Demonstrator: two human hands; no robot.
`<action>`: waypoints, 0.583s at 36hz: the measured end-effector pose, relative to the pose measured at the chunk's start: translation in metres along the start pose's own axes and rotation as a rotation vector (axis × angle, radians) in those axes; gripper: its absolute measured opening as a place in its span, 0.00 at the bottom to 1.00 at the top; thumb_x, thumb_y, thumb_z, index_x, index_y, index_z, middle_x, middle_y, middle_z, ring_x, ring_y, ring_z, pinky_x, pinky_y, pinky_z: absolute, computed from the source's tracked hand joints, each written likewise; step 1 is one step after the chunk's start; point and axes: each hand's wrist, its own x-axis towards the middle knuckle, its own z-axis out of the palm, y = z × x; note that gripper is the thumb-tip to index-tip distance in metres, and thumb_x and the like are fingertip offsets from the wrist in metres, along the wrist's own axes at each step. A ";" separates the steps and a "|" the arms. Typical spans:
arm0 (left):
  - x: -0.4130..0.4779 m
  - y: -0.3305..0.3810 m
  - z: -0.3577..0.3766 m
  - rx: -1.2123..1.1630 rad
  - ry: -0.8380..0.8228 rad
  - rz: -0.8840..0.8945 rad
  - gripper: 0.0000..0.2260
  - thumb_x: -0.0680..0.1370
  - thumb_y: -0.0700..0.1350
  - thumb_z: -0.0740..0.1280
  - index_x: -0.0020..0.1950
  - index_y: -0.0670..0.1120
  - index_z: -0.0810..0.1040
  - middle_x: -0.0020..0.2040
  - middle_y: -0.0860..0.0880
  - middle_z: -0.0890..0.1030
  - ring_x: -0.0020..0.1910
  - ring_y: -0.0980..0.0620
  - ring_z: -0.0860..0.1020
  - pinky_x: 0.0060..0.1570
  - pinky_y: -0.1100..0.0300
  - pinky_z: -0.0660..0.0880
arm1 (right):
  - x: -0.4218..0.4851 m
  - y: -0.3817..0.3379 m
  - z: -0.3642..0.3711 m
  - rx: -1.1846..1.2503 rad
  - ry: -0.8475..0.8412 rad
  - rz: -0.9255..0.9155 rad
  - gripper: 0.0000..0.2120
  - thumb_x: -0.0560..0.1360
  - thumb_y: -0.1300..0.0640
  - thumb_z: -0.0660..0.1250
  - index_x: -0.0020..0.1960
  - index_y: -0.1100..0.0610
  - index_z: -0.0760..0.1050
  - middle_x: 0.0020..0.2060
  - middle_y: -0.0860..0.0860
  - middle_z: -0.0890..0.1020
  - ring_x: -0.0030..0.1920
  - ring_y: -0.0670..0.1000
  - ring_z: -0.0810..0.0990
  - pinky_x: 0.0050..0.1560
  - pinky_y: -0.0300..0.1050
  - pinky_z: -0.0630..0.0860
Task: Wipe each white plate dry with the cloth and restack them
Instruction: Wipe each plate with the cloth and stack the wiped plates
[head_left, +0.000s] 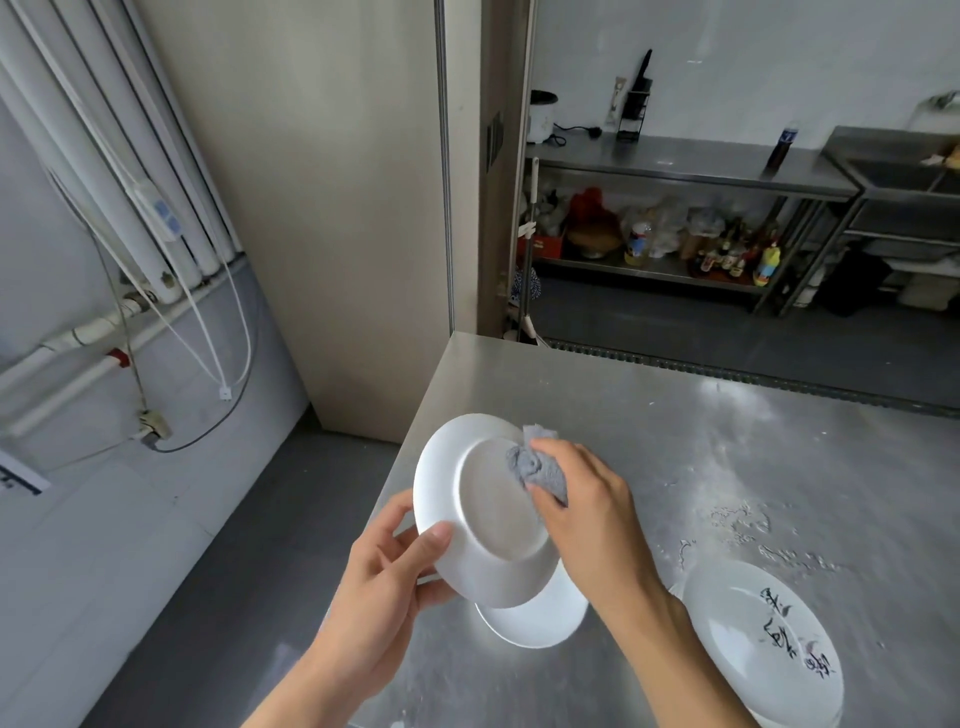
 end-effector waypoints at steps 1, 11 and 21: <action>0.000 0.000 0.002 0.003 -0.010 0.001 0.15 0.75 0.48 0.73 0.63 0.52 0.83 0.58 0.37 0.85 0.53 0.39 0.86 0.51 0.46 0.84 | 0.002 -0.002 0.000 0.006 0.012 0.000 0.23 0.73 0.64 0.74 0.65 0.51 0.77 0.58 0.47 0.81 0.59 0.50 0.79 0.61 0.44 0.75; -0.002 0.003 0.010 0.010 -0.009 0.030 0.15 0.76 0.47 0.73 0.62 0.50 0.83 0.57 0.37 0.85 0.54 0.39 0.85 0.53 0.45 0.84 | -0.004 -0.035 0.005 0.135 -0.037 -0.203 0.25 0.73 0.67 0.73 0.66 0.50 0.78 0.60 0.44 0.81 0.61 0.45 0.79 0.62 0.40 0.74; -0.002 0.006 -0.005 0.002 0.062 0.049 0.14 0.76 0.46 0.72 0.62 0.51 0.84 0.57 0.38 0.86 0.51 0.40 0.86 0.45 0.52 0.84 | -0.025 -0.008 0.003 0.119 -0.166 -0.191 0.25 0.70 0.66 0.72 0.63 0.46 0.78 0.57 0.42 0.79 0.58 0.43 0.78 0.59 0.39 0.75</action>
